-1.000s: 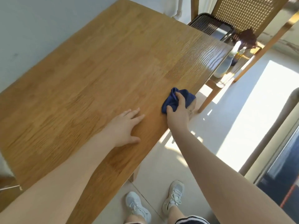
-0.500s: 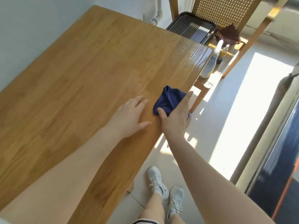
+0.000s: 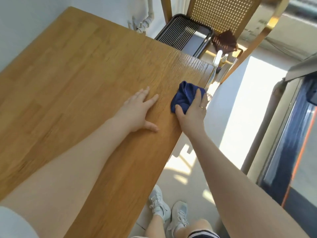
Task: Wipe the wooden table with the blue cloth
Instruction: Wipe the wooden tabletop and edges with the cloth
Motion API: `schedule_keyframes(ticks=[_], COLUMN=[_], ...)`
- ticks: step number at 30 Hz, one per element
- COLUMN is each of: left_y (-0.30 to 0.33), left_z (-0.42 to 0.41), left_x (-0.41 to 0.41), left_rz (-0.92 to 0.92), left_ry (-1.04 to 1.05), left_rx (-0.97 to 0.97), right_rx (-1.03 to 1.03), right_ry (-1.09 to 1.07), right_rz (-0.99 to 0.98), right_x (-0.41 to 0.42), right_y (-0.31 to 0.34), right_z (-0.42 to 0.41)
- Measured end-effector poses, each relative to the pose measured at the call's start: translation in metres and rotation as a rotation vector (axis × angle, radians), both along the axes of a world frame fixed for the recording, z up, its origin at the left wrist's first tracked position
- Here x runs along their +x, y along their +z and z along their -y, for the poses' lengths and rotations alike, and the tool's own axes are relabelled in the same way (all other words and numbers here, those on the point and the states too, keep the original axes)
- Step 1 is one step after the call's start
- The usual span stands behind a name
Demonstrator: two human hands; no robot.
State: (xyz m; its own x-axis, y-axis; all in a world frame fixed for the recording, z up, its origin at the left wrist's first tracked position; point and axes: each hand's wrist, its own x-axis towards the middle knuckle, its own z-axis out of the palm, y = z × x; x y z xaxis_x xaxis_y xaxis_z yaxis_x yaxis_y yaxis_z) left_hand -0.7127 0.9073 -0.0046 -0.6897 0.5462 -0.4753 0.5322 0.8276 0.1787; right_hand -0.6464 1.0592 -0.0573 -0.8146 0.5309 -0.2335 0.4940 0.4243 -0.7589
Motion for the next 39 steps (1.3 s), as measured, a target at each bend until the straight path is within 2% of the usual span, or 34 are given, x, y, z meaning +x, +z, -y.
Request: schedule_keyframes(ticks=[4,11,13,16,19,23,25,27,33,35,39], left_y=[0.008,0.013,0.018,0.025,0.024,0.014,0.01,0.008,0.006,0.004,0.002], left_z=[-0.01,-0.019,-0.028,-0.039,-0.053,-0.081,-0.087,-0.087,-0.085,-0.084,-0.084], left_x=[0.0,-0.007,-0.013,-0.027,-0.048,-0.078,-0.086,-0.087,-0.088,-0.09,-0.095], left_rz=[0.004,0.03,0.049,0.09,-0.011,-0.082,-0.076,-0.083,-0.04,-0.034,0.005], left_ry=[0.008,0.044,0.063,0.247,0.382,0.566,0.667,0.655,0.576,0.577,0.611], left_rx=[-0.062,-0.169,-0.203,-0.087,-0.056,-0.133,-0.174,-0.272,-0.309,-0.315,-0.293], right_rx=[-0.018,0.054,0.104,0.244,0.289,0.528,0.451,0.273,0.002,-0.029,0.047], right_ry=[0.069,0.058,0.158,0.36,0.504,0.806,0.97,1.087,1.219,1.236,1.264], right_rz=[0.083,0.074,0.06,0.008,0.038,-0.067,-0.078,-0.035,-0.034,-0.007,-0.061], right_x=[0.012,-0.083,-0.078,-0.063,-0.076,-0.13,-0.166,-0.189,-0.159,-0.164,-0.21], right_y=[0.004,0.012,0.013,0.006,0.004,0.012,0.014,0.017,0.014,0.012,0.011], right_z=[0.011,-0.081,-0.094,-0.108,-0.124,-0.134,-0.132,-0.131,-0.187,-0.187,-0.136])
